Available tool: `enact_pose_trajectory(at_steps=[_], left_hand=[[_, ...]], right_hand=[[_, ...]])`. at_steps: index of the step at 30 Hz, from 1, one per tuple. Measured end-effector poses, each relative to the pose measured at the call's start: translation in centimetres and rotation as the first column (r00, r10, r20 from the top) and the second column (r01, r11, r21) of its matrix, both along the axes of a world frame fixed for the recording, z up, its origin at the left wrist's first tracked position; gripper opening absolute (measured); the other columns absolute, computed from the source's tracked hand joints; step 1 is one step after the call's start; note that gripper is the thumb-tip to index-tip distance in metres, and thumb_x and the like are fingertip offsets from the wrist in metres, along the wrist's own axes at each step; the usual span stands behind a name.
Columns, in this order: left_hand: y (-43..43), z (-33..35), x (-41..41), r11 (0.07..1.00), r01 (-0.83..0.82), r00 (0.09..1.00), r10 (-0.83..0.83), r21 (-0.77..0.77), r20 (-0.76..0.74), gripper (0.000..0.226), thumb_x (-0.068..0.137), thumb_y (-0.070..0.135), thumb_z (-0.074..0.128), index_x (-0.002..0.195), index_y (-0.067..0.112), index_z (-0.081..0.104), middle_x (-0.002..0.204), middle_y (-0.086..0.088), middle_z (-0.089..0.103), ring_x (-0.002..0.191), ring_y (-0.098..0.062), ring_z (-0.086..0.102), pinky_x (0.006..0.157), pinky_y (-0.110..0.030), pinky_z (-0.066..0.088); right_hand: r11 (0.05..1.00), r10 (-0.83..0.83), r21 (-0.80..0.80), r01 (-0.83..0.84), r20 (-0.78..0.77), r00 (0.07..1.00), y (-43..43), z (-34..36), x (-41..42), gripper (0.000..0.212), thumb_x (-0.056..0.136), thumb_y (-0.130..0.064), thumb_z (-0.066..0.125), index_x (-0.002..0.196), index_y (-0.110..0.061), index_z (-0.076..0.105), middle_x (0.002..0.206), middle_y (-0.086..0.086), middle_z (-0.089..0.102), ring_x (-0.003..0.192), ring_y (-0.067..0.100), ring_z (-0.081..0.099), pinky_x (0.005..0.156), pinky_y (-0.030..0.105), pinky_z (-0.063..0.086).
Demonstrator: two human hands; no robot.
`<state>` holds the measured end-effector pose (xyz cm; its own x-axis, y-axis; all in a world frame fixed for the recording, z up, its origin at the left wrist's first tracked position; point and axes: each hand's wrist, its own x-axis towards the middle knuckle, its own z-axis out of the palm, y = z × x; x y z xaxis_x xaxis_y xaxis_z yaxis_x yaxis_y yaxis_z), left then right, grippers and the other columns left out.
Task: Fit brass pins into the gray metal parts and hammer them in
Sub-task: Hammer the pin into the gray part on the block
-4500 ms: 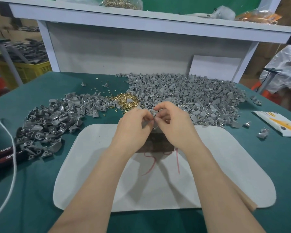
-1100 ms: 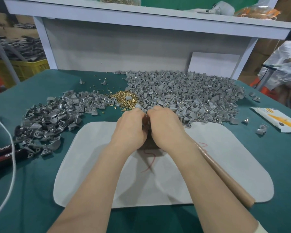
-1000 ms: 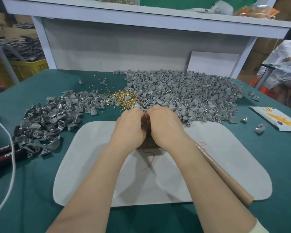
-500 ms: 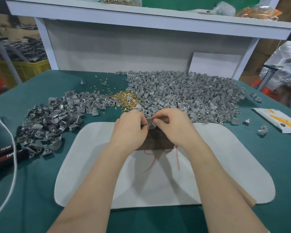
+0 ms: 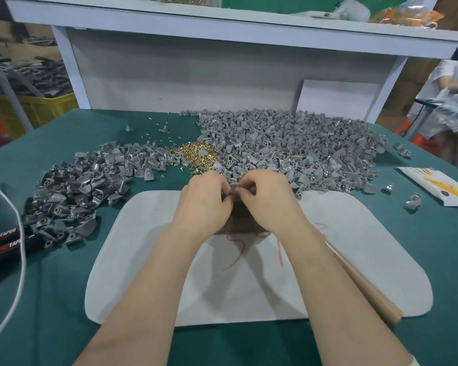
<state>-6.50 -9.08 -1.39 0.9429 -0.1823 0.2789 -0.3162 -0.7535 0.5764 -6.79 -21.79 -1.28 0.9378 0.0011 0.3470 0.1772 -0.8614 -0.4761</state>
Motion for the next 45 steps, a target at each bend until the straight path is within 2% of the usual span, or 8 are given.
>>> enact_pose_trajectory(at_steps=[5, 11, 17, 22, 28, 33, 38, 45], left_hand=[[0.0, -0.1, -0.1, 0.996, -0.083, 0.996, 0.083, -0.007, -0.013, 0.011, 0.085, 0.019, 0.061, 0.074, 0.022, 0.058, 0.095, -0.001, 0.063, 0.099, -0.027, 0.057, 0.088, -0.041, 0.047], [0.0, -0.2, 0.1, 0.986, -0.168, 0.984, 0.167, -0.011, -0.056, 0.008, 0.085, 0.025, 0.06, 0.078, 0.024, 0.058, 0.099, 0.002, 0.065, 0.101, -0.025, 0.056, 0.091, -0.039, 0.043], [-0.1, -0.4, 0.4, 0.986, -0.168, 0.985, 0.167, -0.007, -0.053, 0.01, 0.086, 0.029, 0.061, 0.077, 0.029, 0.057, 0.102, 0.004, 0.064, 0.104, -0.022, 0.056, 0.09, -0.037, 0.041], [0.0, -0.3, 0.4, 0.981, -0.193, 0.98, 0.193, -0.004, -0.045, 0.014, 0.087, 0.025, 0.061, 0.074, 0.027, 0.056, 0.098, 0.001, 0.066, 0.103, -0.026, 0.057, 0.09, -0.037, 0.039], [0.2, -0.3, 0.4, 0.974, -0.189, 0.979, 0.177, -0.128, -0.098, 0.031, 0.085, 0.021, 0.066, 0.059, 0.025, 0.051, 0.084, -0.002, 0.067, 0.097, -0.029, 0.06, 0.092, -0.042, 0.046], [0.5, -0.4, 0.5, 0.969, -0.172, 0.979, 0.148, -0.177, -0.14, 0.022, 0.083, 0.02, 0.068, 0.067, 0.024, 0.055, 0.086, 0.0, 0.063, 0.1, -0.029, 0.059, 0.093, -0.041, 0.045], [0.3, -0.2, 0.4, 0.966, -0.192, 0.977, 0.171, -0.172, -0.129, 0.022, 0.085, 0.02, 0.066, 0.066, 0.023, 0.055, 0.083, -0.003, 0.066, 0.1, -0.03, 0.059, 0.093, -0.042, 0.045], [0.3, -0.3, 0.5, 0.968, -0.193, 0.976, 0.172, -0.163, -0.135, 0.021, 0.085, 0.021, 0.066, 0.067, 0.024, 0.055, 0.084, -0.003, 0.065, 0.101, -0.031, 0.058, 0.092, -0.042, 0.045]], right_hand=[[0.98, -0.189, 0.061, 0.188, 0.012, 0.982, -2.7, 1.1, -0.3, 0.023, 0.091, -0.033, 0.056, 0.091, -0.016, 0.071, 0.094, 0.005, 0.071, 0.091, 0.024, 0.063, 0.082, 0.032, 0.049], [0.965, -0.261, -0.141, 0.22, -0.473, 0.842, -5.6, 0.3, -0.3, 0.028, 0.09, -0.03, 0.057, 0.082, -0.004, 0.063, 0.078, 0.013, 0.059, 0.074, 0.026, 0.055, 0.06, 0.025, 0.036], [0.92, -0.163, 0.299, 0.253, -0.296, 0.941, -5.8, 0.9, -0.6, 0.008, 0.088, -0.015, 0.057, 0.085, -0.014, 0.049, 0.084, 0.006, 0.065, 0.055, 0.018, 0.069, 0.07, 0.045, 0.057], [0.992, 0.008, 0.128, -0.005, -0.022, 1.0, -5.0, 3.0, -2.2, 0.043, 0.092, -0.021, 0.054, 0.131, -0.037, 0.048, 0.095, -0.015, 0.065, 0.064, -0.005, 0.059, 0.067, 0.023, 0.044], [0.987, 0.145, 0.045, -0.155, 0.185, 0.972, -4.2, 4.7, -3.9, 0.051, 0.091, -0.016, 0.057, 0.132, -0.046, 0.048, 0.106, -0.053, 0.046, 0.093, -0.027, 0.048, 0.082, -0.008, 0.029], [0.964, 0.153, -0.208, -0.163, -0.064, 0.986, -3.0, 3.9, -3.6, 0.049, 0.092, -0.024, 0.055, 0.131, -0.052, 0.044, 0.128, -0.027, 0.055, 0.113, 0.007, 0.056, 0.098, 0.026, 0.043], [1.0, 0.007, 0.007, -0.009, 0.262, 0.965, -3.4, 4.3, -3.7, 0.052, 0.09, -0.019, 0.058, 0.131, -0.05, 0.046, 0.114, -0.03, 0.058, 0.097, 0.001, 0.06, 0.085, 0.014, 0.04], [0.997, 0.071, -0.021, -0.069, 0.176, 0.982, -2.9, 3.7, -3.7, 0.049, 0.09, -0.019, 0.058, 0.13, -0.045, 0.05, 0.124, -0.022, 0.059, 0.113, 0.005, 0.057, 0.093, 0.015, 0.039]])
